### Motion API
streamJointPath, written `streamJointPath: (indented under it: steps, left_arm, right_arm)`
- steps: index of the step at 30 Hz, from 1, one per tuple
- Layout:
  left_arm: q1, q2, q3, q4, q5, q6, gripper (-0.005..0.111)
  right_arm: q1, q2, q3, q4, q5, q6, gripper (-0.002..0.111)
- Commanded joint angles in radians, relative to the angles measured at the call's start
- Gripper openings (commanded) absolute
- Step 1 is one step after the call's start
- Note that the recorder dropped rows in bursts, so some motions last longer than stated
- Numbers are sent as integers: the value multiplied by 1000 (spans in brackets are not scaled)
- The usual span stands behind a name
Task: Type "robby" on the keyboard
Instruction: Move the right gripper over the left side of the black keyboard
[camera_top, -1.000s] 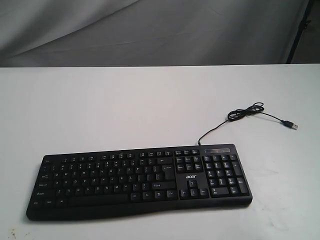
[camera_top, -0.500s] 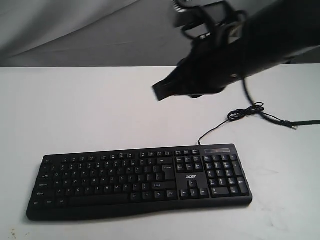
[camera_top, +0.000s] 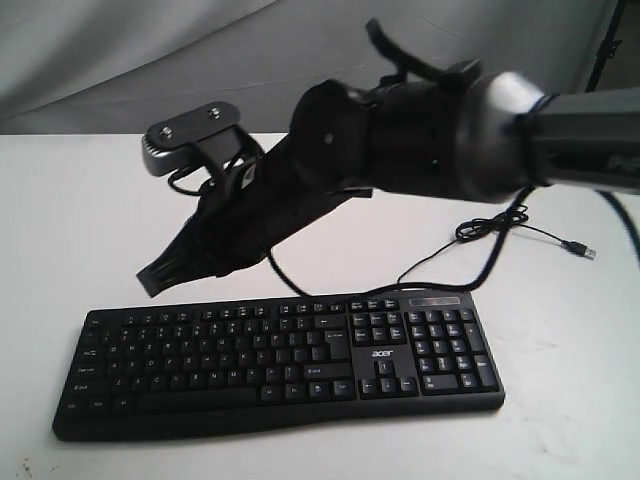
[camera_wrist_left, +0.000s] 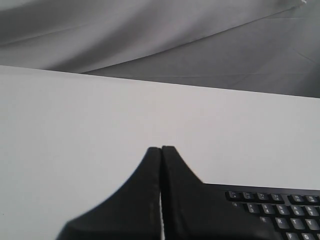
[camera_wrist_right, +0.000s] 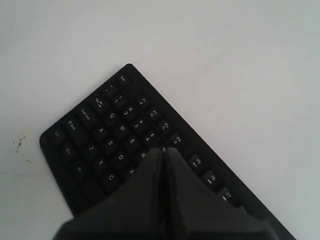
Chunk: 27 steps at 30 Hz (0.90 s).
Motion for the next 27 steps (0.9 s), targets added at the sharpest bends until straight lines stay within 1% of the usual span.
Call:
streamJointPath:
  steps: [1,5,9,15,19,23,25,27]
  left_arm:
    - [-3,-4,5,-9,-2,-2,0]
    - [-3,-4,5,-9,-2,-2,0]
    - [-3,-4,5,-9,-2,-2,0]
    - [-3,-4,5,-9,-2,-2,0]
    - [-3,-4,5,-9,-2,-2,0]
    - [-3,-4,5,-9,-2,-2,0]
    - [-3,-4,5,-9,-2,-2,0]
    - [-3,-4,5,-9,-2,-2,0]
  right_arm:
    - [35,92,-70,9,-38,-29,0]
    - [61,161,-118,9,-47,-104,0]
    - [84,192,-121,-3,-75,-199,0]
    - [84,211,-116,4,-74,-215,0]
    - [86,211,-89,13,-99,-276,0]
    - [93,211,-43,128,-154,-458,0]
    - [93,211,-33,184,-170,-508,0]
    - [93,211,-33,192,-178,-513,0]
